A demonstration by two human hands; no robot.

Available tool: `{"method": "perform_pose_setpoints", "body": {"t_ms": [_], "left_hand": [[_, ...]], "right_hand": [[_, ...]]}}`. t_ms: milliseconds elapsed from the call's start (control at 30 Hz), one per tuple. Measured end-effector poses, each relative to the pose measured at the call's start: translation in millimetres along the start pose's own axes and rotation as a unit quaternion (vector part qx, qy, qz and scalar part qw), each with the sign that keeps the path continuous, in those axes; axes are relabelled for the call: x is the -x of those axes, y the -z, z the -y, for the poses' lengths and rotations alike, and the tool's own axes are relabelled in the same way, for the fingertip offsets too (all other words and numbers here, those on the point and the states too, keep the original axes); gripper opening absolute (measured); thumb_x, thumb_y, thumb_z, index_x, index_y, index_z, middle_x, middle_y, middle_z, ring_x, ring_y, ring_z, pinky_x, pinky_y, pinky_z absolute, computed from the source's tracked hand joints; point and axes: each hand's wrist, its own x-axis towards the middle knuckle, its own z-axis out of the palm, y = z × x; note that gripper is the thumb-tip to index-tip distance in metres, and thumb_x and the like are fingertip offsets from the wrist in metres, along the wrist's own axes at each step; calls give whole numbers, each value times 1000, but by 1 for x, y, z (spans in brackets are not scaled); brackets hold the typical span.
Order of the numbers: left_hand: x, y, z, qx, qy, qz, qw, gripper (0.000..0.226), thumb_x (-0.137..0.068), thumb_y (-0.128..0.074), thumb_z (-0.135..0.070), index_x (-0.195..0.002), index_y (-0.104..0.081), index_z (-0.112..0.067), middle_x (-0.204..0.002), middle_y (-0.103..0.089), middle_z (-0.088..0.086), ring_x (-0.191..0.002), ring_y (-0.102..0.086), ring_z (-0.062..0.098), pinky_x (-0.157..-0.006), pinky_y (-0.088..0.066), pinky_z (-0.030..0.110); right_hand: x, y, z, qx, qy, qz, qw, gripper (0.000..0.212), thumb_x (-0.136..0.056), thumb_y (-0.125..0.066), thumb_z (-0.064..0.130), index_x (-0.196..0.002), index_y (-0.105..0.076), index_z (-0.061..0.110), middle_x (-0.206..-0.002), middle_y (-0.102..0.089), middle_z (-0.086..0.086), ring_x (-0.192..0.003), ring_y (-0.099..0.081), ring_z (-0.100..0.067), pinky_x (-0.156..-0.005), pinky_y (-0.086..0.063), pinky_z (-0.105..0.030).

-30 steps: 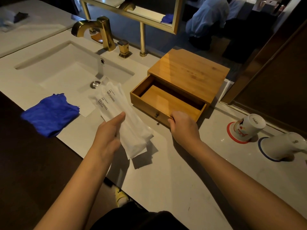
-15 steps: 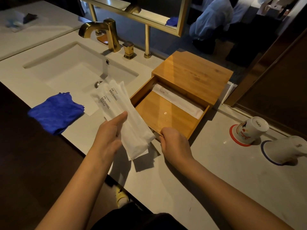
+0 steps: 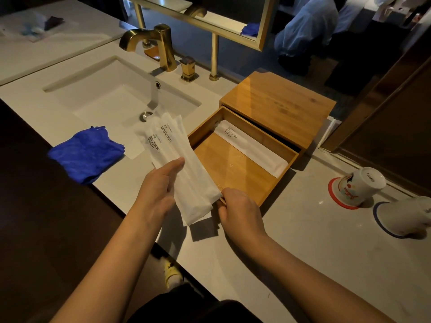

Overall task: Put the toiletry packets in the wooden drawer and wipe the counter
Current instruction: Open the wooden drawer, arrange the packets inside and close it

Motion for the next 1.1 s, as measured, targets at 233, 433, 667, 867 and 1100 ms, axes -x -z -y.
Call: {"method": "perform_pose_setpoints", "body": {"t_ms": [233, 433, 667, 867, 1100], "left_hand": [[3, -5, 3, -6, -8, 9, 1000, 18, -85, -63, -8, -90, -61, -25, -96, -69, 3, -95, -66, 25, -91, -50, 51], [3, -24, 11, 10, 9, 22, 1000, 17, -85, -63, -10, -93, -60, -24, -102, -68, 6, -98, -66, 28, -90, -51, 53], [-1, -33, 16, 23, 24, 32, 999, 25, -85, -64, -11, -105, -57, -24, -111, -66, 9, -102, -65, 31, -89, -52, 55], [-3, -26, 17, -10, 27, -3, 1000, 32, -85, -64, -9, -116, -59, -18, -109, -70, 9, -99, -67, 27, -84, -54, 46], [0, -20, 15, -49, 23, -40, 998, 19, -84, -64, -9, -99, -62, -20, -95, -70, 7, -92, -67, 28, -86, -52, 50]], "right_hand": [[-20, 25, -2, -83, -21, 105, 991, 24, -95, -49, 26, -112, -59, 13, -104, -63, -3, -89, -60, -15, -73, -49, -21], [-53, 59, 6, -297, -101, 80, 946, 23, -97, -44, 25, -104, -62, 13, -87, -60, 2, -80, -58, -13, -71, -51, -24], [-75, 62, 3, -277, -85, 116, 950, 19, -83, -67, 24, -95, -67, 9, -86, -63, -3, -76, -63, -11, -61, -52, -17], [-89, 79, -9, -274, -92, 160, 944, 17, -87, -63, 15, -103, -65, 10, -99, -63, -3, -90, -61, -12, -61, -48, -11], [-101, 98, -28, -308, -128, 123, 935, 27, -87, -60, 7, -114, -61, 12, -101, -60, 1, -98, -60, -16, -70, -51, -20]]}}
